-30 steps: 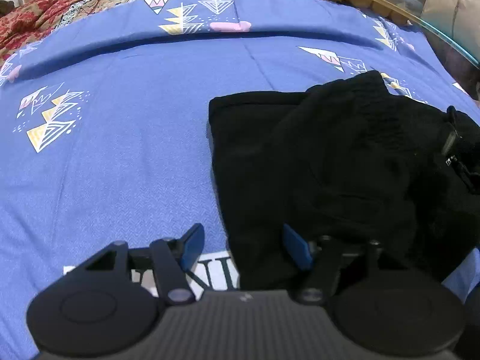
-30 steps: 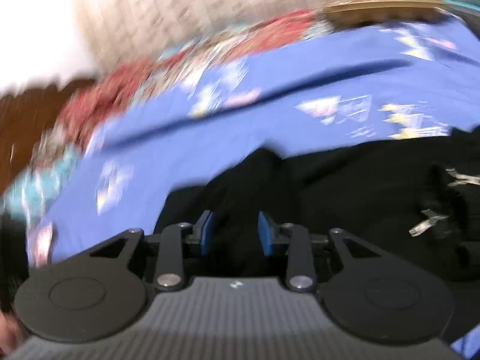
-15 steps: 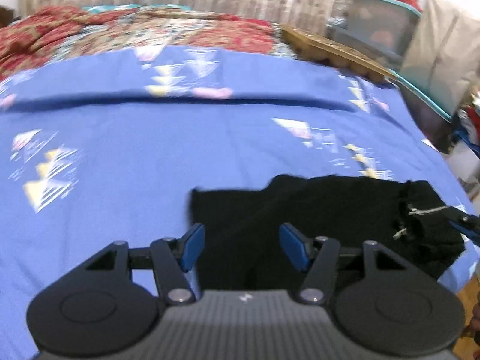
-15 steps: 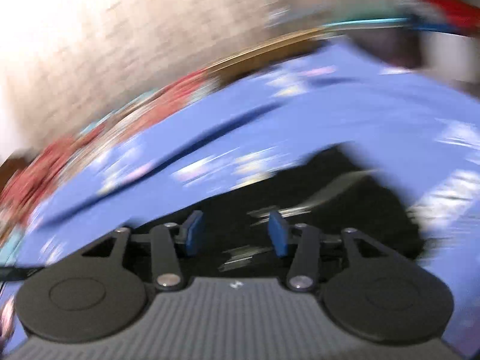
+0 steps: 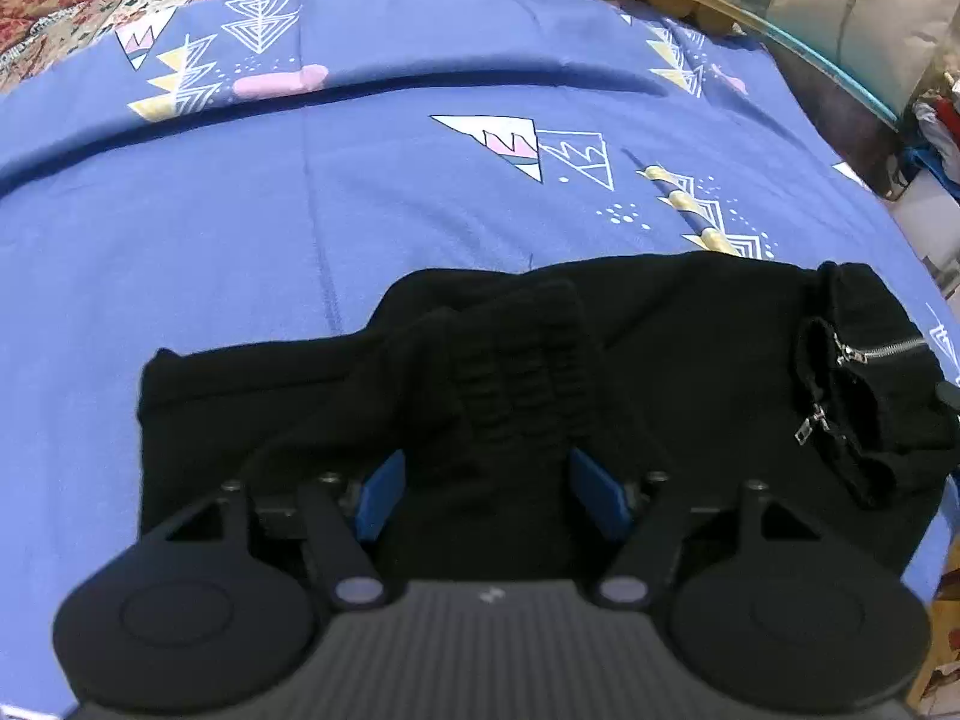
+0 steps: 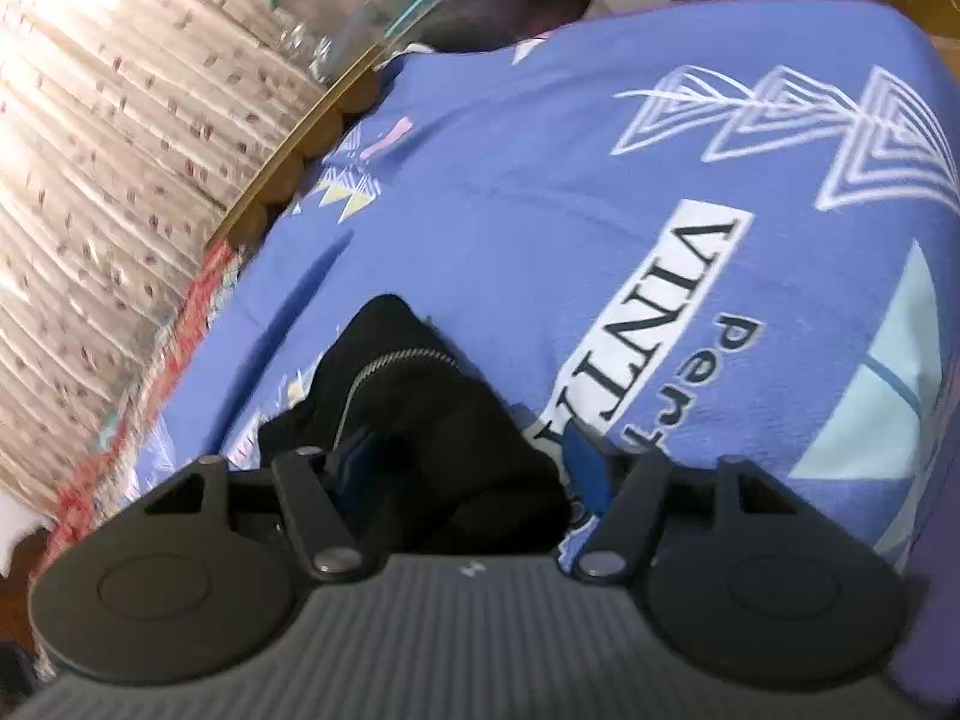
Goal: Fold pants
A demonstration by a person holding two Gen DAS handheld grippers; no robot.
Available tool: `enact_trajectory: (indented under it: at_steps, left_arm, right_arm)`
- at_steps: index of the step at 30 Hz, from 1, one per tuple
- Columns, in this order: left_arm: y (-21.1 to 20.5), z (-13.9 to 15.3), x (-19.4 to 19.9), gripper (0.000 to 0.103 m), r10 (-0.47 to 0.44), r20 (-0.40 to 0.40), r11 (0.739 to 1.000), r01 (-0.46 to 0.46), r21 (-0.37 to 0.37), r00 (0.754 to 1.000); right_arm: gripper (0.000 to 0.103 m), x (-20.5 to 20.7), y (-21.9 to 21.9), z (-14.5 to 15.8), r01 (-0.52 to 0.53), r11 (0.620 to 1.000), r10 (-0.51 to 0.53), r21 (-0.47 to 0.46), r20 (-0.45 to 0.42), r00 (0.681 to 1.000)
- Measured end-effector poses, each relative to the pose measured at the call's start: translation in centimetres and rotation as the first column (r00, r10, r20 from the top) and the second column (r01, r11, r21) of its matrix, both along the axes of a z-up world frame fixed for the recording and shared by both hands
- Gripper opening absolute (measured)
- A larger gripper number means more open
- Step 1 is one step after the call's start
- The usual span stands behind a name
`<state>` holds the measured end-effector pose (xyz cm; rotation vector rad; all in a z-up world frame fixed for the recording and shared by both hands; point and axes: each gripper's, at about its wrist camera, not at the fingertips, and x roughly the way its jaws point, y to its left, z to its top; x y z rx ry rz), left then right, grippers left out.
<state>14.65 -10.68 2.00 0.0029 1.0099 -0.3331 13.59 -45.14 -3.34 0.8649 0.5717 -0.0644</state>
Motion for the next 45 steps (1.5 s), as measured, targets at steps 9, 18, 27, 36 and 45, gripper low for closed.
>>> enact_trajectory:
  at_steps: [9, 18, 27, 36, 45]
  left_arm:
    - [2.0, 6.6, -1.3, 0.069, 0.037, 0.069, 0.991, -0.028, -0.128, 0.997]
    - [-6.9, 12.0, 0.1, 0.103, -0.204, 0.093, 0.967, 0.216, -0.138, 0.974]
    - [-9.4, 7.3, 1.8, 0.021, -0.218, -0.073, 0.969, 0.208, -0.131, 0.973]
    - [-2.0, 9.0, 2.5, 0.020, -0.135, -0.056, 0.964, 0.118, -0.239, 0.989]
    - [9.7, 8.1, 0.8, 0.028, -0.001, -0.021, 0.952, -0.006, -0.305, 1.000]
  right_arm:
    - [0.018, -0.3, 4.8, 5.5, -0.161, 0.979, 0.169, -0.129, 0.055, 0.984]
    - [0.018, -2.4, 15.5, 10.8, -0.330, 0.780, 0.448, -0.531, 0.108, 0.887]
    - [0.025, -4.6, 19.2, 10.1, -0.413, 0.625, 0.604, -0.663, 0.075, 0.793]
    - [0.013, -2.3, 18.2, 8.6, -0.499, 0.629, 0.631, -0.596, 0.017, 0.776]
    - [0.019, -2.2, 24.9, 10.7, -0.614, 0.432, 0.820, -0.660, 0.002, 0.573]
